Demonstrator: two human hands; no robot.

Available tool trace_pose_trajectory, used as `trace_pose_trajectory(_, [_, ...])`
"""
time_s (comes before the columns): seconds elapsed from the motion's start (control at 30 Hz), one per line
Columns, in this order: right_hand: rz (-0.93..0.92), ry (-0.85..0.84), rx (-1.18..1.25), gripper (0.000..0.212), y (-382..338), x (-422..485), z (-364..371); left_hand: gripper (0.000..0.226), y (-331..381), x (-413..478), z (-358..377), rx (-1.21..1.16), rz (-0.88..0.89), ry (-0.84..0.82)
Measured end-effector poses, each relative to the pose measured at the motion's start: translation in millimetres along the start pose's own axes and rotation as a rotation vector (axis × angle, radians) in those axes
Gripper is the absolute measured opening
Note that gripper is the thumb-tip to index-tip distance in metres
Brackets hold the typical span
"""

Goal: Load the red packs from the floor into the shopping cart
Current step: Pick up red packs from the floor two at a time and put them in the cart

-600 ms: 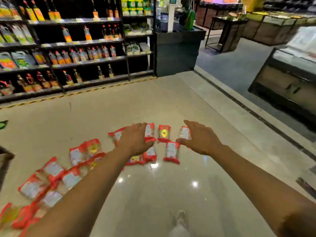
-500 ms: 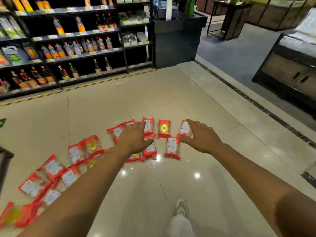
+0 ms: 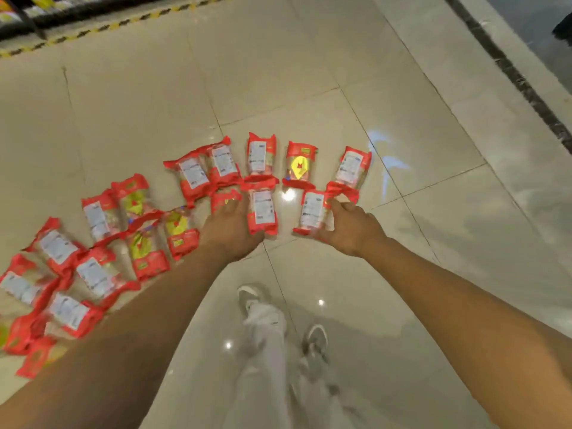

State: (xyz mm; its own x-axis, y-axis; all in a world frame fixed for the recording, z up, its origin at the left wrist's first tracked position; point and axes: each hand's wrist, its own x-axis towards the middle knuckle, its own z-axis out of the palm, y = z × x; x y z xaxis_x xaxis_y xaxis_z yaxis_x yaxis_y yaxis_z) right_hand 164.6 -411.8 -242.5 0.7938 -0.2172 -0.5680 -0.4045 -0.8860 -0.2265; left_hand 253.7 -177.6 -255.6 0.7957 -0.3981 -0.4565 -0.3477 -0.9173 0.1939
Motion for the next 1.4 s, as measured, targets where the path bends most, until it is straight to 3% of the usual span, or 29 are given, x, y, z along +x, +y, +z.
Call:
trace_pose_trajectory(0.23, [0.138,-0.126,0.174,0.08,21,166,83,0.095,-51,188,100,-0.178,-0.135,-0.154])
trace_pose_trajectory(0.43, [0.231,-0.156,0.38,0.105,81,344,203,0.077,-87,343,246,-0.341,-0.214,-0.186])
trace_pose_trajectory(0.5, [0.267,-0.146,0.475,0.086,107,405,246,0.075,-102,392,299,-0.409,-0.303,-0.17])
trace_pose_trajectory(0.57, [0.322,-0.1,0.553,0.068,135,454,290,0.084,-120,438,356,-0.543,-0.43,-0.143])
trace_pose_trajectory(0.7, [0.457,0.033,0.765,0.065,179,523,370,0.114,-166,515,461,-0.73,-0.59,-0.078])
trace_pose_trajectory(0.9, [0.652,0.096,0.953,0.053,204,554,418,0.054,-160,529,475,-1.091,-0.757,-0.126])
trace_pose_trajectory(0.93, [0.648,0.1,0.987,0.062,210,556,423,0.05,-159,528,476,-1.122,-0.755,-0.135])
trace_pose_trajectory(1.0, [0.651,0.072,1.001,0.094,208,549,419,0.037,-149,517,465,-1.172,-0.757,-0.112])
trace_pose_trajectory(1.03, [0.665,0.077,0.999,0.097,199,537,406,0.03,-144,507,455,-1.18,-0.748,-0.083])
trace_pose_trajectory(1.17, [0.613,0.161,1.098,0.068,153,477,303,0.045,-127,444,361,-1.224,-0.671,0.064])
trace_pose_trajectory(1.2, [0.551,0.197,1.092,0.067,144,465,272,0.053,-129,426,329,-1.239,-0.656,0.108])
trace_pose_trajectory(1.27, [0.412,0.268,1.05,0.067,119,440,200,0.048,-124,385,249,-1.277,-0.614,0.187])
trace_pose_trajectory(1.4, [0.142,0.253,1.041,0.071,18,350,-2,0.046,-115,270,42,-1.366,-0.539,0.344])
